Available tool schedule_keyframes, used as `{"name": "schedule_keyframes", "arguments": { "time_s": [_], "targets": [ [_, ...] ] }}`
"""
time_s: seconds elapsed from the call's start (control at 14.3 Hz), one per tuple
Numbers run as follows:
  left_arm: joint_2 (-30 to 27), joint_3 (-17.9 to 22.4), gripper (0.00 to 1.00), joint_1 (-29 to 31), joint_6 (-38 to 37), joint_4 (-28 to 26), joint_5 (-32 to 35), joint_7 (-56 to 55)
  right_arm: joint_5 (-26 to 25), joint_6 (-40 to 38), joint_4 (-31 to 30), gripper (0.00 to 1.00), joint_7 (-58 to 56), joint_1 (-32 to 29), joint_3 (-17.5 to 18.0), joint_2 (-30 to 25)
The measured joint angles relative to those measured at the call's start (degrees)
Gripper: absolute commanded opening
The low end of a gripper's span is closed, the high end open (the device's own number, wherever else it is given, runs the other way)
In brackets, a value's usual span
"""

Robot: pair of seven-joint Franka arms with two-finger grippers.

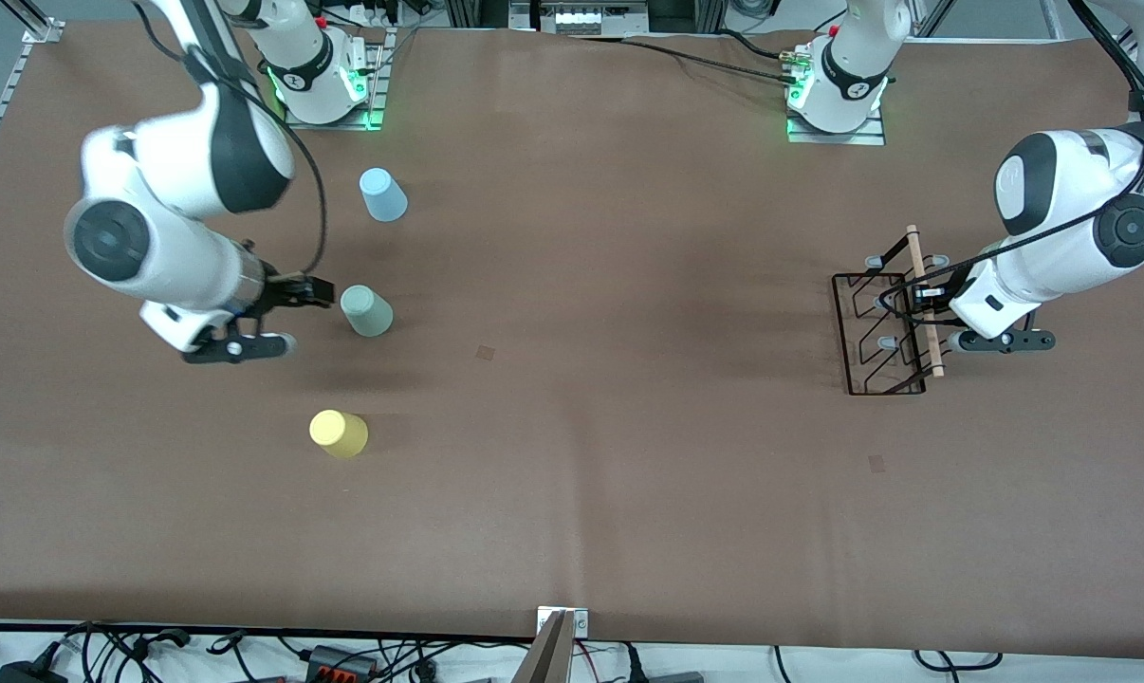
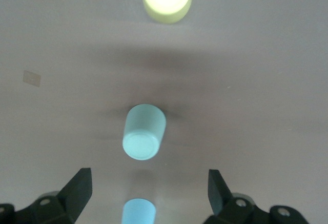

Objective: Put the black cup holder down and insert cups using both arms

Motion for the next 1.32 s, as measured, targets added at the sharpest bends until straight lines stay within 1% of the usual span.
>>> {"name": "schedule_keyframes", "arguments": {
  "time_s": [0.14, 0.21, 0.35, 0.42, 0.56, 0.77, 0.84, 0.91, 1.05, 1.11, 1.18, 1.32],
  "targets": [
    [0.0, 0.0, 0.19, 0.0, 0.0, -0.1, 0.0, 0.0, 0.5, 0.8, -1.2, 1.00, 0.6, 0.5, 0.0, 1.5],
    [0.0, 0.0, 0.16, 0.1, 0.1, -0.2, 0.0, 0.0, 0.5, 1.0, -1.8, 1.00, 0.8, 0.6, 0.0, 1.7],
    [0.0, 0.0, 0.04, 0.1, 0.2, -0.3, 0.0, 0.0, 0.6, 1.4, -3.0, 1.00, 1.1, 0.9, 0.0, 1.7],
    [0.0, 0.0, 0.01, 0.2, 0.2, -0.3, 0.0, 0.0, 0.6, 1.5, -3.4, 1.00, 1.2, 1.1, 0.0, 1.7],
    [0.0, 0.0, 0.01, 0.2, 0.2, -0.3, 0.0, 0.0, 0.6, 1.7, -4.5, 1.00, 1.5, 1.5, 0.0, 1.6],
    [-0.3, -0.2, 0.01, 0.2, 0.1, -0.2, 0.0, 0.0, 0.6, 5.6, -8.0, 1.00, 2.4, 1.6, 0.0, 1.7],
    [-0.7, -0.4, 0.01, 0.2, -0.9, 0.3, -0.4, 0.0, 0.6, 7.1, -9.1, 1.00, 3.0, 1.7, 0.0, 1.8],
    [-1.1, -1.0, 0.01, 0.2, -3.7, 1.6, -1.9, -0.2, 0.6, 8.3, -10.0, 1.00, 4.0, 2.0, 0.0, 1.8],
    [-1.6, -3.1, 0.00, 0.1, -12.7, 6.7, -5.8, -2.3, 0.7, 10.6, -11.7, 1.00, 6.9, 3.1, 0.0, 2.0],
    [-1.6, -5.0, 0.00, 0.0, -16.9, 9.7, -6.5, -4.3, 0.7, 12.0, -12.9, 1.00, 8.0, 3.5, 0.0, 2.0],
    [-1.5, -7.5, 0.00, -0.2, -19.9, 12.6, -6.8, -6.7, 0.7, 13.3, -14.0, 1.00, 9.4, 3.6, 0.0, 2.0],
    [-0.5, -13.6, 0.00, -1.0, -22.5, 17.8, -7.0, -11.6, 0.7, 15.6, -15.6, 1.00, 11.8, 3.6, 0.0, 2.0]
  ]
}}
